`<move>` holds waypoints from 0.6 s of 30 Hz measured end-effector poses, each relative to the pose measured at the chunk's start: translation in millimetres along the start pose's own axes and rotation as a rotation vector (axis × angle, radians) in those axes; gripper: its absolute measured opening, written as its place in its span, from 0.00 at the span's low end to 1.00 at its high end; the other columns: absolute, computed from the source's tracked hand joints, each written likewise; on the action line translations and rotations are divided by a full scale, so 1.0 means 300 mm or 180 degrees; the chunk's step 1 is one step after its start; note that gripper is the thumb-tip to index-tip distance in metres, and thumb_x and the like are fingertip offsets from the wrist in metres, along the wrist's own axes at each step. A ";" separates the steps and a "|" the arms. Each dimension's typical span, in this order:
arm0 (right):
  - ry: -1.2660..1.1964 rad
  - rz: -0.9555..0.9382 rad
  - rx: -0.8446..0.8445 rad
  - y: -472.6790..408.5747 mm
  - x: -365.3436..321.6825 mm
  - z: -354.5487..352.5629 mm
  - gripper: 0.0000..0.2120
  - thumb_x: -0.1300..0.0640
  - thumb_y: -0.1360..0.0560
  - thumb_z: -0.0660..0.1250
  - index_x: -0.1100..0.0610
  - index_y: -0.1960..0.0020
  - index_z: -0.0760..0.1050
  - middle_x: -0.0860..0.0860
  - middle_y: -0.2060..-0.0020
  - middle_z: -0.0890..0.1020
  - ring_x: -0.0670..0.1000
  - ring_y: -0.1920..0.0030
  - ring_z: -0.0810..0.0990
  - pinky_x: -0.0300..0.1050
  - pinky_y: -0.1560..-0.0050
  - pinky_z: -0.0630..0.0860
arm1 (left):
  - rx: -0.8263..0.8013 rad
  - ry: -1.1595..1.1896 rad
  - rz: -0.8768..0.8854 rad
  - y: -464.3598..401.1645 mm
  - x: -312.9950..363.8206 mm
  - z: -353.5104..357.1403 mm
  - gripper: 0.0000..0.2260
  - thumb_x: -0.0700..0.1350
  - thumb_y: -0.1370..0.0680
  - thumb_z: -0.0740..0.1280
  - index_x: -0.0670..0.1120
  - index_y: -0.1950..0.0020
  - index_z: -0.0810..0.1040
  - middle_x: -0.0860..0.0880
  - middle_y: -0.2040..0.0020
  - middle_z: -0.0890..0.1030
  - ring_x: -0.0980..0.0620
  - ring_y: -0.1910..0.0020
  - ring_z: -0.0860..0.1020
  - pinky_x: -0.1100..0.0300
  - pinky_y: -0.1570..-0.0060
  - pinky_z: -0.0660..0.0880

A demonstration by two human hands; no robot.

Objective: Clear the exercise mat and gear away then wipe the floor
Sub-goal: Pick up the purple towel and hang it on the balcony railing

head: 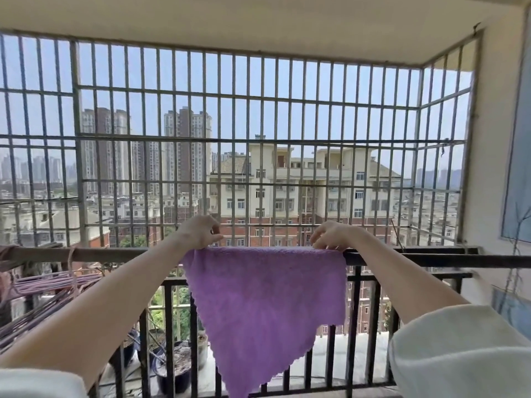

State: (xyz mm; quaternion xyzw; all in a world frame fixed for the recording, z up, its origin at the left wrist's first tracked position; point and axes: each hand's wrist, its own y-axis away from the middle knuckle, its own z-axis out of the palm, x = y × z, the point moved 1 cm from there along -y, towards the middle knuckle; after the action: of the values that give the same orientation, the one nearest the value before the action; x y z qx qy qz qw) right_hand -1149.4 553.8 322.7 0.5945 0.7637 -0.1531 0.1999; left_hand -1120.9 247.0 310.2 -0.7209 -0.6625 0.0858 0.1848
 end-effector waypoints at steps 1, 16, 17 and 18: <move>0.0031 -0.0052 0.0023 0.003 -0.003 0.001 0.11 0.62 0.24 0.65 0.57 0.43 0.78 0.49 0.56 0.76 0.47 0.58 0.74 0.38 0.61 0.73 | 0.0056 -0.0033 0.0033 0.004 -0.003 -0.002 0.08 0.48 0.23 0.65 0.43 0.51 0.78 0.48 0.55 0.80 0.51 0.56 0.79 0.59 0.52 0.78; -0.1017 -0.1589 0.3126 0.291 0.175 0.222 0.07 0.66 0.27 0.68 0.55 0.55 0.76 0.43 0.62 0.78 0.42 0.60 0.76 0.26 0.60 0.70 | 0.1865 0.3464 -0.0985 0.455 -0.083 0.214 0.05 0.44 0.22 0.62 0.45 0.55 0.74 0.45 0.61 0.76 0.42 0.57 0.75 0.62 0.61 0.69; -0.1072 -0.1441 0.3136 0.288 0.205 0.244 0.07 0.65 0.27 0.68 0.54 0.55 0.75 0.44 0.62 0.77 0.43 0.62 0.76 0.27 0.61 0.69 | 0.1572 0.3534 -0.1043 0.457 -0.080 0.245 0.07 0.49 0.24 0.65 0.46 0.52 0.73 0.46 0.58 0.78 0.41 0.52 0.77 0.61 0.59 0.70; -0.1165 -0.1303 0.3116 0.283 0.230 0.265 0.06 0.63 0.27 0.69 0.54 0.56 0.74 0.45 0.62 0.77 0.42 0.63 0.76 0.28 0.62 0.69 | 0.1297 0.3605 -0.1003 0.458 -0.073 0.262 0.15 0.57 0.28 0.69 0.48 0.50 0.73 0.47 0.55 0.78 0.43 0.50 0.78 0.61 0.58 0.71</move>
State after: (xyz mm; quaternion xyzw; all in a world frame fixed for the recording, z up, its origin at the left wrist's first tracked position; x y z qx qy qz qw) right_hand -1072.1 595.6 220.2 0.4213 0.6562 -0.6260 -0.0039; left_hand -1025.2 230.1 183.3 -0.4982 -0.5303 -0.2135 0.6519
